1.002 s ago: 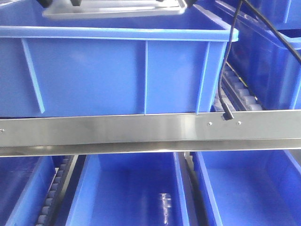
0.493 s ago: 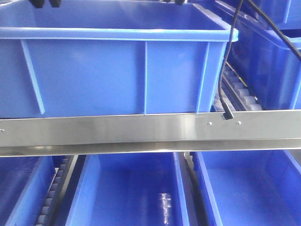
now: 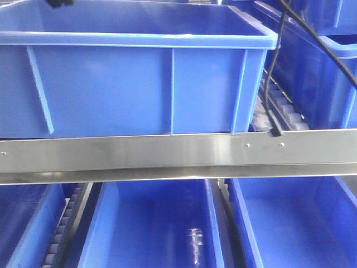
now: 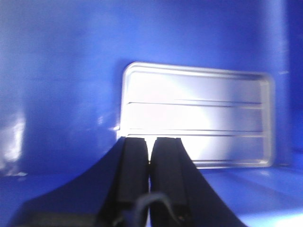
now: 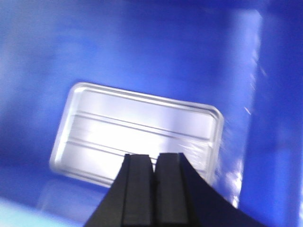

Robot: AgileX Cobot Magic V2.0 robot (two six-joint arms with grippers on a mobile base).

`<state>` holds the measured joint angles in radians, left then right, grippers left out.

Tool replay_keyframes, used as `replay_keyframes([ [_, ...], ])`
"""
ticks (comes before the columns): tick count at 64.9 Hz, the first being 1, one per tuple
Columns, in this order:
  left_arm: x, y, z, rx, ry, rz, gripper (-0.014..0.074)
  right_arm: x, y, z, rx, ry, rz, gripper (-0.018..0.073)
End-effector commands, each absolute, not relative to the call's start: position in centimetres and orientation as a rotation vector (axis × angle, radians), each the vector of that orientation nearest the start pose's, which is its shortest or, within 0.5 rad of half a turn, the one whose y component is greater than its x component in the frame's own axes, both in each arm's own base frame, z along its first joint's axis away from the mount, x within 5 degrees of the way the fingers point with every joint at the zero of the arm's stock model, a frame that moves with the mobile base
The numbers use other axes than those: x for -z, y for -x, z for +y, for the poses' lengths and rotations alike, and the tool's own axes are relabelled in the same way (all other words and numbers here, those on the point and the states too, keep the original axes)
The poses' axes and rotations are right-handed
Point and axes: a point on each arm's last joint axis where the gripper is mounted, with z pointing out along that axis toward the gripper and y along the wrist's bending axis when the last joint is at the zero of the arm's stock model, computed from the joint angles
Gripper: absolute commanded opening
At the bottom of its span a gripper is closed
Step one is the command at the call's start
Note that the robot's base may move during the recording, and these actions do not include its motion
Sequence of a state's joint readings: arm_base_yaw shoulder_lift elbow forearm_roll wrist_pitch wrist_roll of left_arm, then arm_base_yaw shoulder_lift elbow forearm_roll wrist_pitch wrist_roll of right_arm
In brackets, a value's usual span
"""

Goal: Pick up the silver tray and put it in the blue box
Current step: 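Open both grippers to release the tray inside the bin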

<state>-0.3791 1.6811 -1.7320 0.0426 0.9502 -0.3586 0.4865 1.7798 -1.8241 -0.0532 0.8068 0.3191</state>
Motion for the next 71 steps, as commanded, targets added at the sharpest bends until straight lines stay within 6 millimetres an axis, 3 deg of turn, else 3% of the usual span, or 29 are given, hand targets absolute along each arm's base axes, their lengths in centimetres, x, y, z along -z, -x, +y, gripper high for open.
replay_keyframes([
  [1, -42.7, -32.6, -13.5, 0.383, -0.058, 2.217, -0.0006, -44.0, -34.1, 18.7, -0.404, 0.302, 2.014, 0.0052],
  [12, -41.9, -29.5, -13.3, 0.408, -0.137, 2.118, -0.0006, -44.6, -31.3, 19.4, -0.430, 0.411, 1.849, 0.0052],
  [22, -39.5, -26.6, -12.0, 0.433, -0.140, 2.043, -0.0006, -43.7, -28.7, 18.3, -0.474, 0.403, 1.717, 0.0052],
  [49, -31.8, -15.1, -7.0, 0.464, -0.210, 1.706, -0.0006, -36.8, -18.6, 12.3, -0.548, 0.391, 1.370, 0.0052],
  [61, -30.5, -10.2, -4.7, 0.486, -0.196, 1.579, -0.0006, -33.1, -14.4, 9.7, -0.538, 0.409, 1.395, 0.0052],
  [71, -30.6, -7.3, -3.4, 0.506, -0.180, 1.451, -0.0006, -31.8, -11.5, 7.8, -0.544, 0.397, 1.348, 0.0052],
])
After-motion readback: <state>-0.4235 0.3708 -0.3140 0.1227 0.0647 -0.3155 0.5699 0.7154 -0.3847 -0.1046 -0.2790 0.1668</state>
